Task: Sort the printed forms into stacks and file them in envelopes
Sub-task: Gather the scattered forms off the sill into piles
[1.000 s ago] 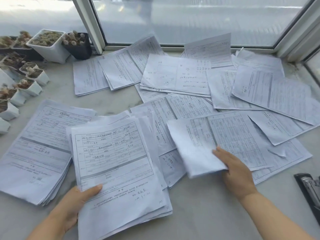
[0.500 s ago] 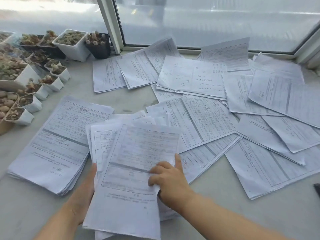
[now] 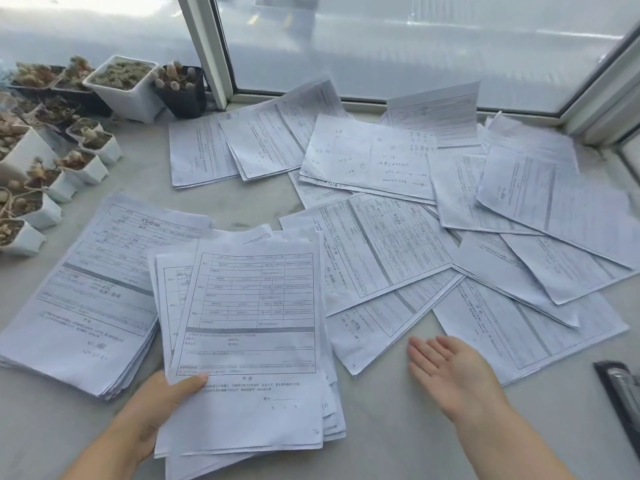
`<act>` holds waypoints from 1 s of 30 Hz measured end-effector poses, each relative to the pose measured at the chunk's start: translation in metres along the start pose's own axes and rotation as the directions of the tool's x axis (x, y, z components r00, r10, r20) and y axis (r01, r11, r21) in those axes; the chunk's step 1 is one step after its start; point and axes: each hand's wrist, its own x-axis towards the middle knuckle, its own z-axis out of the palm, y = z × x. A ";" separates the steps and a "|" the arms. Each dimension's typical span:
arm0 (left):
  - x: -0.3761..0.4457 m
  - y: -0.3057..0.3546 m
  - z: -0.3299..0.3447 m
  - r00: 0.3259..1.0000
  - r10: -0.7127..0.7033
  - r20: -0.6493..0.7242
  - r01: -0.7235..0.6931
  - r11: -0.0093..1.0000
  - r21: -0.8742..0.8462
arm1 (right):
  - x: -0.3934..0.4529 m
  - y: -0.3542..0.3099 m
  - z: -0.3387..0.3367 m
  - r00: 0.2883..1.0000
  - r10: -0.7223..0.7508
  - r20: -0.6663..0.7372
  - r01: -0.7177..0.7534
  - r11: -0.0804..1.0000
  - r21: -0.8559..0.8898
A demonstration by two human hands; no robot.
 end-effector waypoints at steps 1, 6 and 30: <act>0.000 0.001 0.000 1.000 -0.003 0.005 0.003 1.000 0.006 | 0.003 -0.004 0.010 1.000 0.020 0.017 -0.020 1.000 -0.009; 0.001 0.002 0.000 0.999 -0.026 0.019 0.026 1.000 -0.006 | 0.016 -0.018 0.085 0.998 -0.058 0.031 0.063 0.983 -0.171; 0.010 0.002 -0.009 0.991 -0.012 0.136 0.015 1.000 -0.015 | 0.067 -0.069 0.056 0.963 -0.262 0.071 0.271 0.916 -0.296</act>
